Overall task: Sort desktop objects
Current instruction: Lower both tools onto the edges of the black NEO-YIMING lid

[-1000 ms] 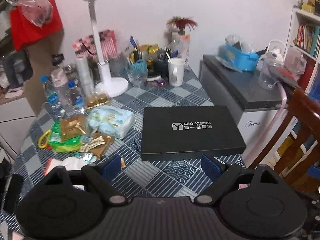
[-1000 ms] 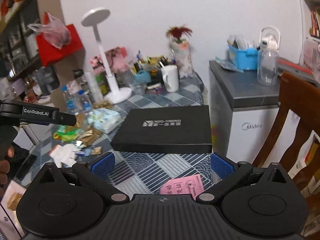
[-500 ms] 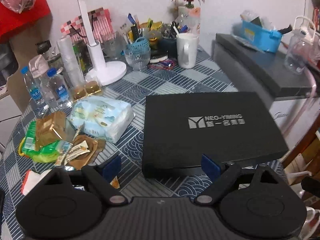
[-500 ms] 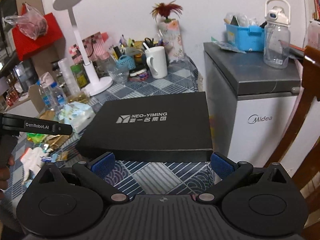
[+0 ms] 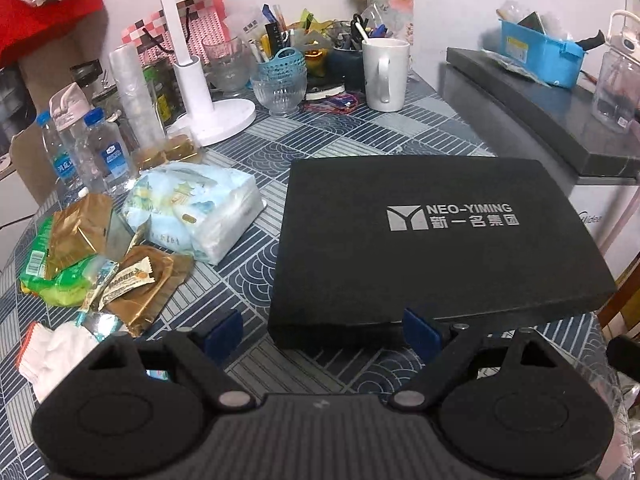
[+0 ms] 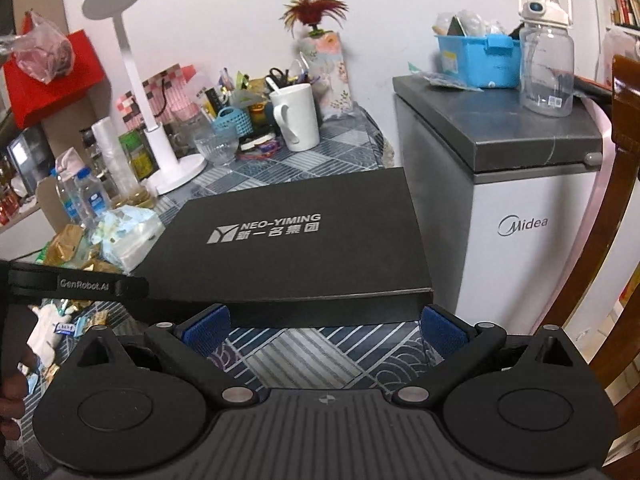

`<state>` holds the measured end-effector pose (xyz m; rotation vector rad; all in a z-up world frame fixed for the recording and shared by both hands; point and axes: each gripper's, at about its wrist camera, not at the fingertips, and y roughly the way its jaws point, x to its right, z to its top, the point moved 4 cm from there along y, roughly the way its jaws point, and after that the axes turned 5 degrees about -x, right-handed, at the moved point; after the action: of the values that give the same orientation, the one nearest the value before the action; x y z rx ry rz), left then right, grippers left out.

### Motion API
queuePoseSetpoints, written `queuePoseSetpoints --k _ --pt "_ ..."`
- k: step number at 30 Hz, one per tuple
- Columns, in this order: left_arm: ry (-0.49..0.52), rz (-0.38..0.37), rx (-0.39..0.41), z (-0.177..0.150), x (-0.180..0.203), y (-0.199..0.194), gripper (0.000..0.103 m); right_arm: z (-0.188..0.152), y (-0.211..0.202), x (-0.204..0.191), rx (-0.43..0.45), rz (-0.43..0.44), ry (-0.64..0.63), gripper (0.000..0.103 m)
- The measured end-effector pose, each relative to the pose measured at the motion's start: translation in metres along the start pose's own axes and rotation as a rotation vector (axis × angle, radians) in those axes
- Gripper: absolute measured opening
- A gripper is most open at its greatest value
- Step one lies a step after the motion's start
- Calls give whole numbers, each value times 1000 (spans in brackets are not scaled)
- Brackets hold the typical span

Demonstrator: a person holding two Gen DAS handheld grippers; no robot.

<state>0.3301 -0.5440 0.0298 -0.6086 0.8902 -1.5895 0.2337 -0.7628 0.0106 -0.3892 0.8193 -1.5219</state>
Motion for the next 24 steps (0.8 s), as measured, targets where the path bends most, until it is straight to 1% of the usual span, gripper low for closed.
queuePoseSetpoints --k 6,9,13,16,21,24 --pt "31 17 3 6 1 11 103 7 17 6 -6 2 0 103" --pt "36 23 3 11 1 19 103 12 28 6 -6 -7 -20 103" --pt "33 20 7 20 -4 32 103 19 47 14 -14 -9 -13 103" --pt "34 -13 6 28 -9 44 103 28 62 23 -20 -9 2 103" --pt "-15 -143 -36 41 -24 70 103 42 87 42 -38 2 55 103" --pt "-29 -179 -28 49 -32 81 103 47 97 47 -39 22 64 103"
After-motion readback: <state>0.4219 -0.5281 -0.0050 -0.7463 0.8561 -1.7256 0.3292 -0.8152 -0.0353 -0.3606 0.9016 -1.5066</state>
